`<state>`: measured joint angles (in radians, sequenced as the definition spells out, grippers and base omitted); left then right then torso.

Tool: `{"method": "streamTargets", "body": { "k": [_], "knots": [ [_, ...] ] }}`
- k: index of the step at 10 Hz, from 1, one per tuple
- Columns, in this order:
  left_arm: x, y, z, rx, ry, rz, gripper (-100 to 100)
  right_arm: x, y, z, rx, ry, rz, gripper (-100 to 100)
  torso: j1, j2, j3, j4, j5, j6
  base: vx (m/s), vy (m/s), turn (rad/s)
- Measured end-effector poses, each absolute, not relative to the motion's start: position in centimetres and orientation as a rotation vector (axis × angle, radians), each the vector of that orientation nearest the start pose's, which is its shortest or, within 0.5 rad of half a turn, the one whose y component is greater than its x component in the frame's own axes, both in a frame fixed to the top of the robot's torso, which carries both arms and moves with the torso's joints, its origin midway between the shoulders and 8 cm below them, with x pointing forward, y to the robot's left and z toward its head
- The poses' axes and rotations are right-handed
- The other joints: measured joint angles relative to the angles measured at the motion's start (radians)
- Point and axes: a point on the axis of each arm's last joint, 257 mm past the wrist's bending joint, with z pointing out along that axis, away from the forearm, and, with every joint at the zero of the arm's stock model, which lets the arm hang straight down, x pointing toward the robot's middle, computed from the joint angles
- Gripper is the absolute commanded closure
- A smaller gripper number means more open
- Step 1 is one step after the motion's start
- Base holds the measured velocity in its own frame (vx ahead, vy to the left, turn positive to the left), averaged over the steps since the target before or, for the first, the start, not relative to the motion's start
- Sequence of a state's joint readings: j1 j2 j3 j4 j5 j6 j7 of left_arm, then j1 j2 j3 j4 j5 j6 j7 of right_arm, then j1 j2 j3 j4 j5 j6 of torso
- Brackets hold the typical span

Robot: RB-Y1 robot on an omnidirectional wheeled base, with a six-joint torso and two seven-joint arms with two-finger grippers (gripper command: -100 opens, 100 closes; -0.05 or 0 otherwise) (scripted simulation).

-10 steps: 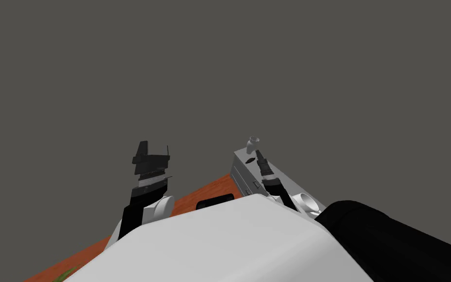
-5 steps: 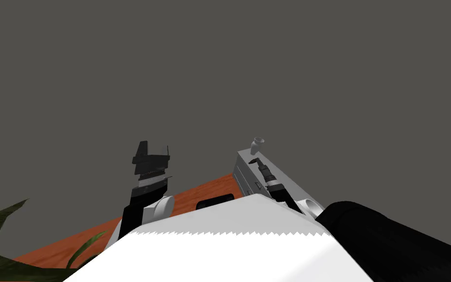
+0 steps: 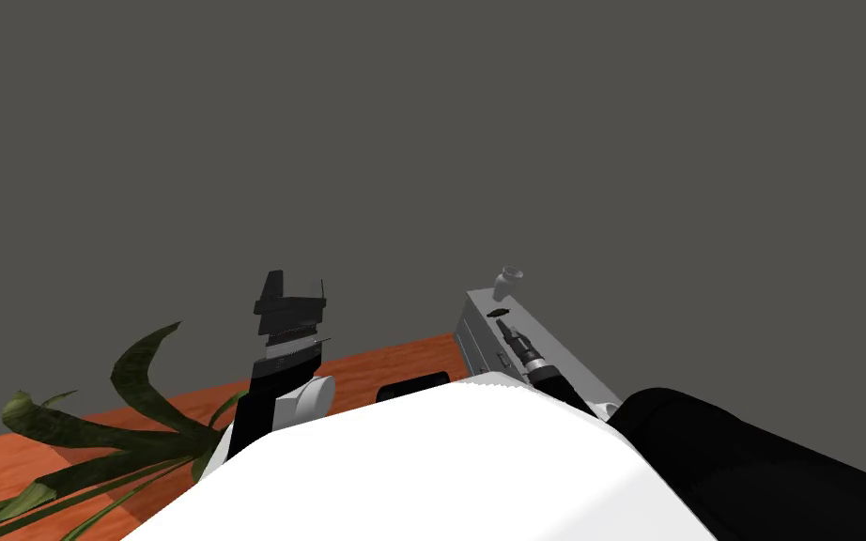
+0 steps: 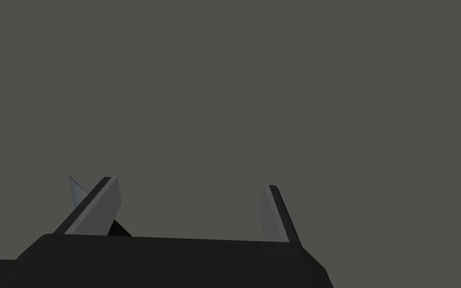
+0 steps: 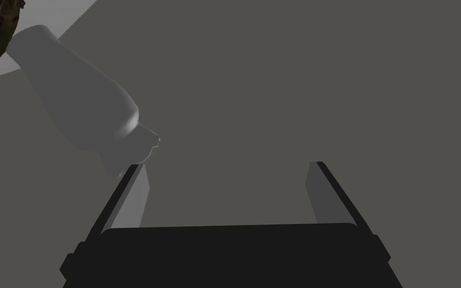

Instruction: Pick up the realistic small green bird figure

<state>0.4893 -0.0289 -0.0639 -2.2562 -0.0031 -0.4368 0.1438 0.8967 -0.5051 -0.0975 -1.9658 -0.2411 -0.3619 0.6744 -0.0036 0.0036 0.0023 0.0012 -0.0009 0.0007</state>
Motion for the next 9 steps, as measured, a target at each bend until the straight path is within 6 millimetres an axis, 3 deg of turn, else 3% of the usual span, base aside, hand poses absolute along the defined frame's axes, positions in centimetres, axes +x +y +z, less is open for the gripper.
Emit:
{"method": "streamTargets", "body": {
  "k": [2, 5, 9],
  "knots": [
    [36.2, 26.1, 0.5, -0.805, 0.6, -1.483, 0, 26.2, -43.0, -27.2, 0.545, 1.659, 0.311, -100, 0.0, -0.002, -0.001, -0.001, 0.0, -0.001, -0.053, -0.004, 0.366],
    [36.2, 26.1, 0.5, -0.805, 0.6, -1.482, 0, 22.4, -47.1, -31.4, 0.491, 1.829, 0.152, -100, 0.0, -0.001, -0.001, 0.0, 0.0, -0.001, -0.055, -0.003, 0.206],
    [36.2, 26.1, 0.5, -0.805, 0.6, -1.482, 0, 18.5, -50.7, -35.2, 0.405, 2.002, -0.009, -100, -0.001, -0.003, -0.002, -0.001, 0.0, -0.001, -0.044, -0.012, 0.295]
  ]
}}
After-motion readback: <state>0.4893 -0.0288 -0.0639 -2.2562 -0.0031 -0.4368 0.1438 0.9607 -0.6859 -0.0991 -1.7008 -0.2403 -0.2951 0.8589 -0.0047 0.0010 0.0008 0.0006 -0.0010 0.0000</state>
